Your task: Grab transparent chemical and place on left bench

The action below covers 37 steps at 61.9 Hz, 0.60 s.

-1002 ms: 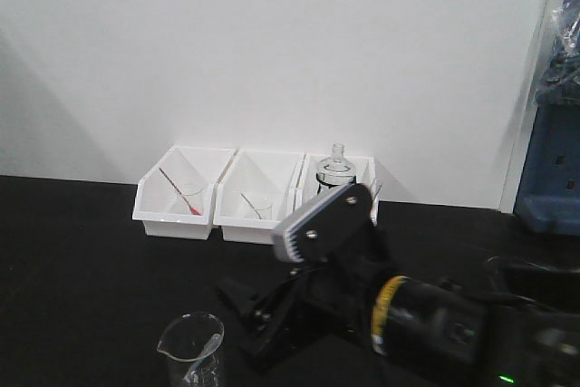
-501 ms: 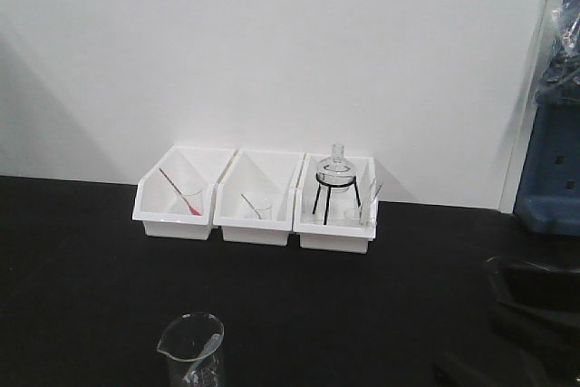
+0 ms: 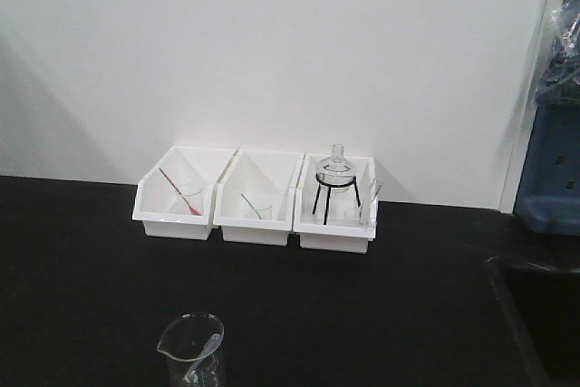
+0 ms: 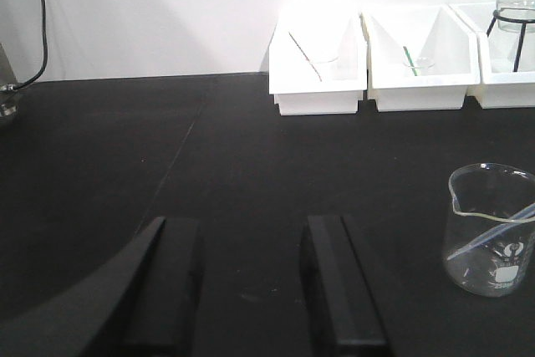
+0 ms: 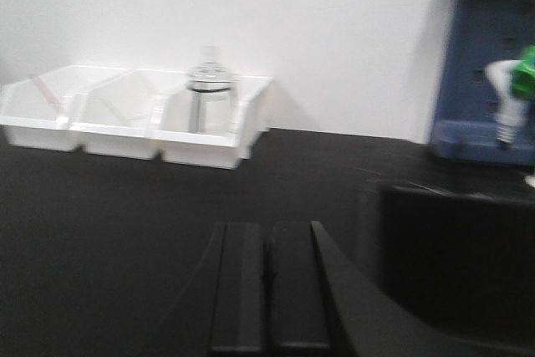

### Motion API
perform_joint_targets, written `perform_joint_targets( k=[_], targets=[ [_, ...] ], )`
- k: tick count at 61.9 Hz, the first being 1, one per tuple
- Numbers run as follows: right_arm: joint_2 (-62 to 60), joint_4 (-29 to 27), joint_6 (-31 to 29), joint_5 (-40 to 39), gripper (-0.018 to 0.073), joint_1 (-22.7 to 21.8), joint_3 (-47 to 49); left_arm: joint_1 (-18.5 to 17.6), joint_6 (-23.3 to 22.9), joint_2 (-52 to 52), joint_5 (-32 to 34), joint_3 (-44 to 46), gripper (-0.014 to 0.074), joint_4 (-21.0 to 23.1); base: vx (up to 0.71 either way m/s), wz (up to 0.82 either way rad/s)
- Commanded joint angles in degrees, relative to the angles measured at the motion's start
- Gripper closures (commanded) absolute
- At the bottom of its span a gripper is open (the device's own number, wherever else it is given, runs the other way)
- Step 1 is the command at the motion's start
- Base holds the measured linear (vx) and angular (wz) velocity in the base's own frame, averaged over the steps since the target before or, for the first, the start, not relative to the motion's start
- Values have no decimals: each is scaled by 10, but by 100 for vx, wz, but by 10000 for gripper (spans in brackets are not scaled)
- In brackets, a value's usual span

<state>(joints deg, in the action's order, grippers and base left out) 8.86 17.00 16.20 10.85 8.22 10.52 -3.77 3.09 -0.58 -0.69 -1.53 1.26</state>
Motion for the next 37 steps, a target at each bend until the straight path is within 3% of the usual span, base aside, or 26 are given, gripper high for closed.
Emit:
perform_joint_targets(
  k=[1, 11, 17, 37],
  targets=[
    [-38, -40, -39, -60, 569, -48, -40, -1, -4, -11, 45, -9, 600, 0, 0, 0],
    [-99, -83, -54, -87, 566, -74, -128, -1, -4, -11, 45, -9, 600, 0, 0, 0],
    [-97, -81, -55, -41, 567, -72, -124, -1, -4, -11, 45, -9, 600, 0, 0, 0],
    [-94, -81, -55, -21, 567, -72, -127, -1, -4, -11, 45, -9, 600, 0, 0, 0]
  ],
)
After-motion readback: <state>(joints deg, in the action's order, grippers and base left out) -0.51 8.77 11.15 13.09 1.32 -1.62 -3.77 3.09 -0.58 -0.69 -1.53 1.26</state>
